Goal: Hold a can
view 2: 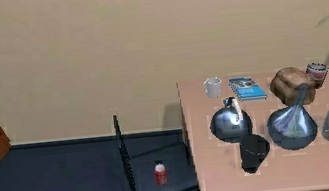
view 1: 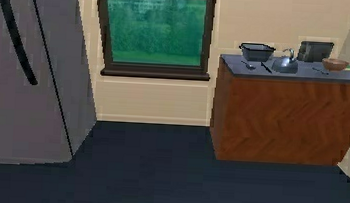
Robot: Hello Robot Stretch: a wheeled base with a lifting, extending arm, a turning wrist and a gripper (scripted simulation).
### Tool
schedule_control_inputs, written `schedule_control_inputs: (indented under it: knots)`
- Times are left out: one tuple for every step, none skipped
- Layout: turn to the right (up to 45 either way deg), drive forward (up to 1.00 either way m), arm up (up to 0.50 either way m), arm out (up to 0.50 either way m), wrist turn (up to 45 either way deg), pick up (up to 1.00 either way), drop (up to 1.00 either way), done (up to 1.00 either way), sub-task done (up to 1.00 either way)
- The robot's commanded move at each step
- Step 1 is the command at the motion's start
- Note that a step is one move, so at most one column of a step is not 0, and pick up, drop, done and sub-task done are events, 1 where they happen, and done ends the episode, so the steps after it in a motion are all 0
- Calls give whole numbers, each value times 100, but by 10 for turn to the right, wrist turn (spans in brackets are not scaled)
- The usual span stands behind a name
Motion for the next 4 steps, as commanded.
schedule_control_inputs:
  knots:
    - [0,0,46,0,0,0,0,0,0]
    - [0,0,0,46,0,0,0,0,0]
    - [0,0,0,0,450,0,0,0,0]
    - [0,0,0,0,450,0,0,0,0]
